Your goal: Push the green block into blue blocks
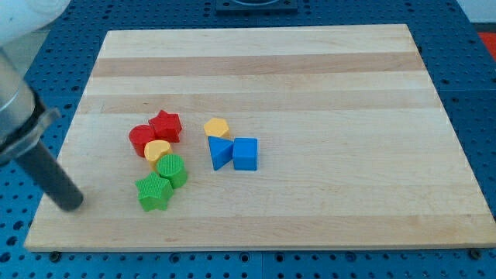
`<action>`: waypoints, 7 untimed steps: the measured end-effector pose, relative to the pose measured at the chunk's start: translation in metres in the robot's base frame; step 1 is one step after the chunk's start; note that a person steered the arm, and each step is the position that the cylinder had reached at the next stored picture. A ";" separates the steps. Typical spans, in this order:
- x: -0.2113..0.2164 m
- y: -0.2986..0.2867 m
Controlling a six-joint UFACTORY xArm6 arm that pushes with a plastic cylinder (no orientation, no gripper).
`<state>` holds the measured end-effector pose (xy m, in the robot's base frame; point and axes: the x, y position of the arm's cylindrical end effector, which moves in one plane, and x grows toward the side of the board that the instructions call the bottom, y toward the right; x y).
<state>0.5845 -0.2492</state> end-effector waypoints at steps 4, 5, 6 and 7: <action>0.010 0.076; 0.000 0.080; -0.086 0.097; -0.086 0.097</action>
